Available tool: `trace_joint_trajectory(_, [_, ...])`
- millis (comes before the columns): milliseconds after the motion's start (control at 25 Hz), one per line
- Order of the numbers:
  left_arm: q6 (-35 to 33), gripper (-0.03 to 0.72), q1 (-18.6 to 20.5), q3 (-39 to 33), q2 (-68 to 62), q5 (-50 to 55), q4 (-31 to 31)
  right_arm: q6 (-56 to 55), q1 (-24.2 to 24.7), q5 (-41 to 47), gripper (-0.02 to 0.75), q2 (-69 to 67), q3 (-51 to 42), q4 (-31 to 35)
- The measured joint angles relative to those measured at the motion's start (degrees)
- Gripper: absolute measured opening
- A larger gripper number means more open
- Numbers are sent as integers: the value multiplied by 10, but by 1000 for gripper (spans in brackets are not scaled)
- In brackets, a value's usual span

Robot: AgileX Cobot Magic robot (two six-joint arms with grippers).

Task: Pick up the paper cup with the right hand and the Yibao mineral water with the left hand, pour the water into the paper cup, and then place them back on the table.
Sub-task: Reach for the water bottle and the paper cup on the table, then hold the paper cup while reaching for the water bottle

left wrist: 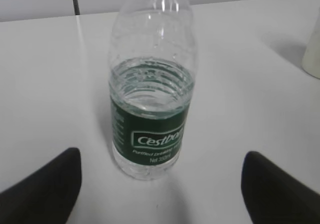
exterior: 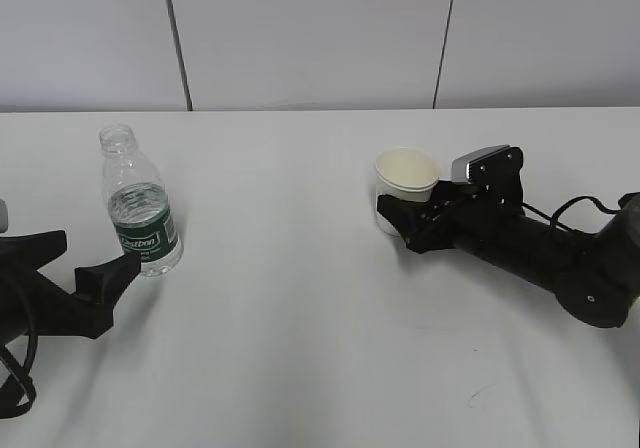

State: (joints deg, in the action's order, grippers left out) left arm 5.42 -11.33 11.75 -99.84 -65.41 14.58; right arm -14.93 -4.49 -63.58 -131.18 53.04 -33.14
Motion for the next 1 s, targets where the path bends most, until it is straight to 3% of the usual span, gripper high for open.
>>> trace_joint_trajectory(560, [0, 592, 0, 4, -21, 0, -2, -6, 0, 0, 568, 0, 0, 0])
trace_joint_trajectory(1000, [0, 592, 0, 98, -79, -2, -2, -8, 0, 0, 566, 0, 0, 0])
